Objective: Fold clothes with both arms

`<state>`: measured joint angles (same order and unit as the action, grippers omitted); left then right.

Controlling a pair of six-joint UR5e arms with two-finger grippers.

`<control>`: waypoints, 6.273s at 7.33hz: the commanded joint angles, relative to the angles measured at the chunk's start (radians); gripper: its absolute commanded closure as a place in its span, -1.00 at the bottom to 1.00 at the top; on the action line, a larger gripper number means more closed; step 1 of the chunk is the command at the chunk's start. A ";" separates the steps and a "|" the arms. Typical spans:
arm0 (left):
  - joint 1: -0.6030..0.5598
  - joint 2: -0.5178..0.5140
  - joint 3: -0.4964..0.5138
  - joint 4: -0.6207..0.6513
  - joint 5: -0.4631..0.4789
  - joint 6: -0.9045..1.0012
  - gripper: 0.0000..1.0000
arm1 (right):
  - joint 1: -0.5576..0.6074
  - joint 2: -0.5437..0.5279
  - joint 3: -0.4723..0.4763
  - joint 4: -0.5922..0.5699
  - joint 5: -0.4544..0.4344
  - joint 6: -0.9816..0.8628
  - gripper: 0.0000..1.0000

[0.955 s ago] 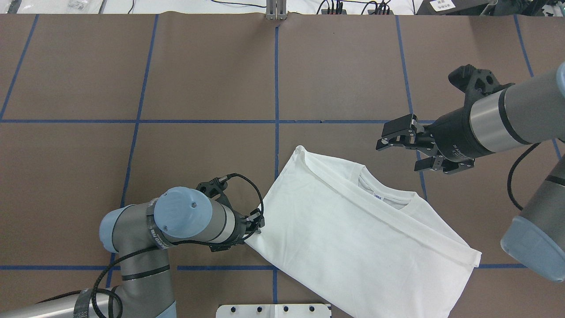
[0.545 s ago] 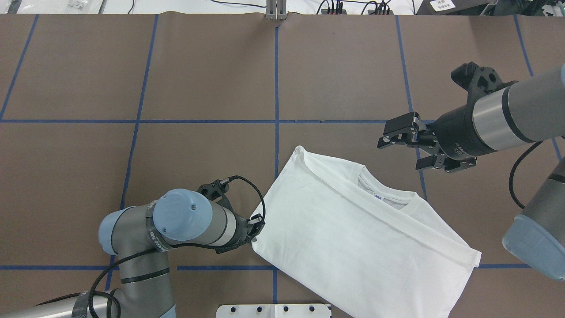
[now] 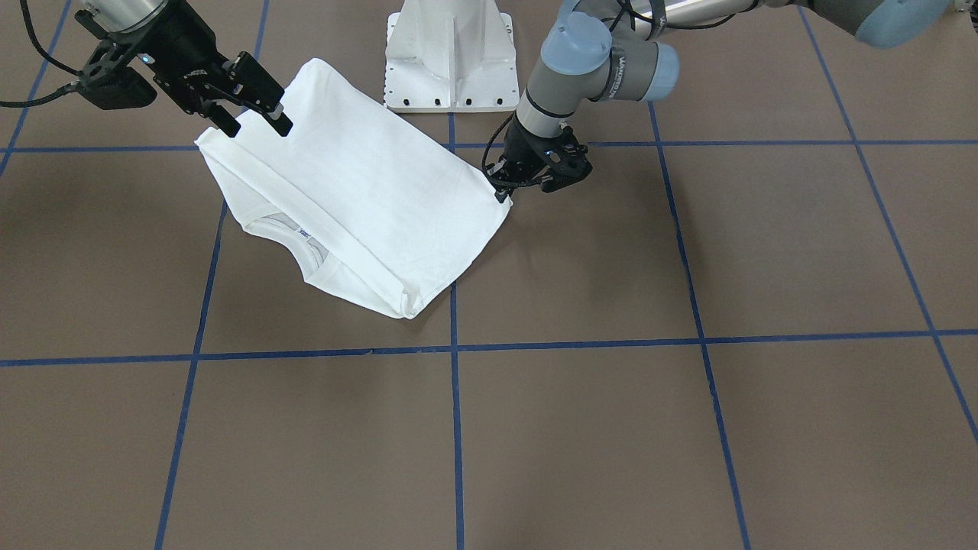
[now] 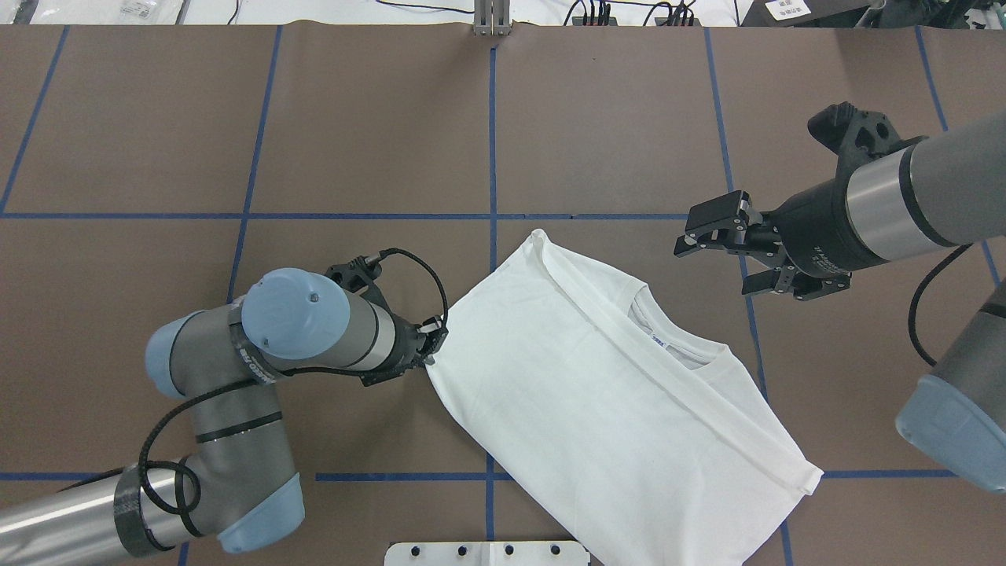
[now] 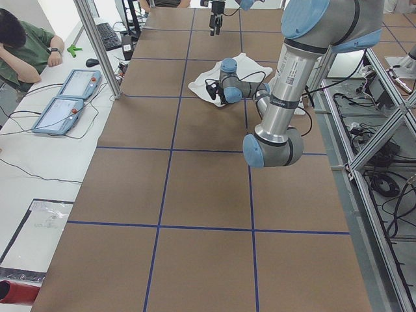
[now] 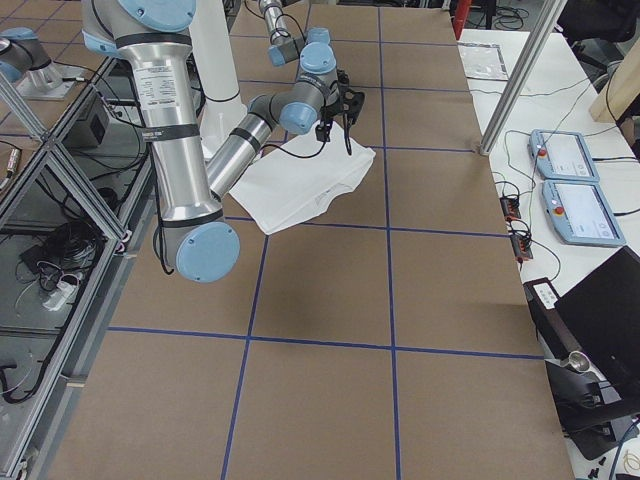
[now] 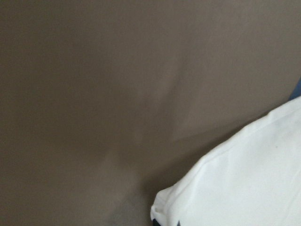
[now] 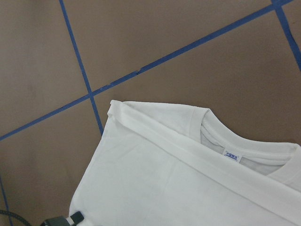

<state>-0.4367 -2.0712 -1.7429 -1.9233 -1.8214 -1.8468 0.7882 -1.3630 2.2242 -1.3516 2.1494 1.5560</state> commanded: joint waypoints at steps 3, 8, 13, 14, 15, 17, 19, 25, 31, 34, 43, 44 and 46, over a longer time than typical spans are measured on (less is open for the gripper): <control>-0.230 -0.050 0.098 0.035 0.004 0.245 1.00 | 0.035 0.062 -0.041 -0.001 0.003 0.018 -1.00; -0.310 -0.349 0.610 -0.267 0.099 0.368 1.00 | 0.060 0.099 -0.083 0.003 0.000 0.070 -1.00; -0.318 -0.391 0.723 -0.523 0.212 0.402 -1.00 | 0.055 0.099 -0.087 -0.006 -0.006 0.041 -1.00; -0.351 -0.388 0.724 -0.519 0.203 0.422 -1.00 | 0.049 0.102 -0.110 -0.014 -0.011 0.029 -1.00; -0.376 -0.371 0.720 -0.495 0.156 0.454 -1.00 | 0.037 0.111 -0.135 -0.015 -0.032 -0.017 -1.00; -0.399 -0.269 0.581 -0.374 0.012 0.486 -1.00 | 0.011 0.154 -0.199 -0.052 -0.072 -0.065 -1.00; -0.402 -0.125 0.313 -0.181 -0.004 0.595 -1.00 | -0.076 0.241 -0.204 -0.275 -0.187 -0.248 -1.00; -0.390 0.163 -0.127 -0.026 -0.160 0.706 -1.00 | -0.329 0.440 -0.429 -0.560 -0.407 -0.528 -1.00; -0.383 0.163 -0.113 -0.028 -0.160 0.701 -1.00 | -0.368 0.510 -0.600 -0.481 -0.441 -0.542 -1.00; -0.363 0.160 -0.095 -0.039 -0.156 0.693 -1.00 | -0.368 0.487 -0.603 -0.483 -0.442 -0.545 -1.00; -0.352 0.149 -0.090 -0.040 -0.157 0.690 -1.00 | -0.330 0.429 -0.586 -0.491 -0.448 -0.589 -1.00; -0.349 0.149 -0.090 -0.040 -0.156 0.690 -1.00 | -0.316 0.404 -0.554 -0.492 -0.445 -0.605 -1.00; -0.343 0.149 -0.095 -0.040 -0.156 0.686 -1.00 | -0.310 0.331 -0.476 -0.491 -0.442 -0.632 -1.00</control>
<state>-0.7820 -1.9220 -1.8346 -1.9635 -1.9775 -1.1584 0.4722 -0.9877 1.6980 -1.8427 1.7046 0.9385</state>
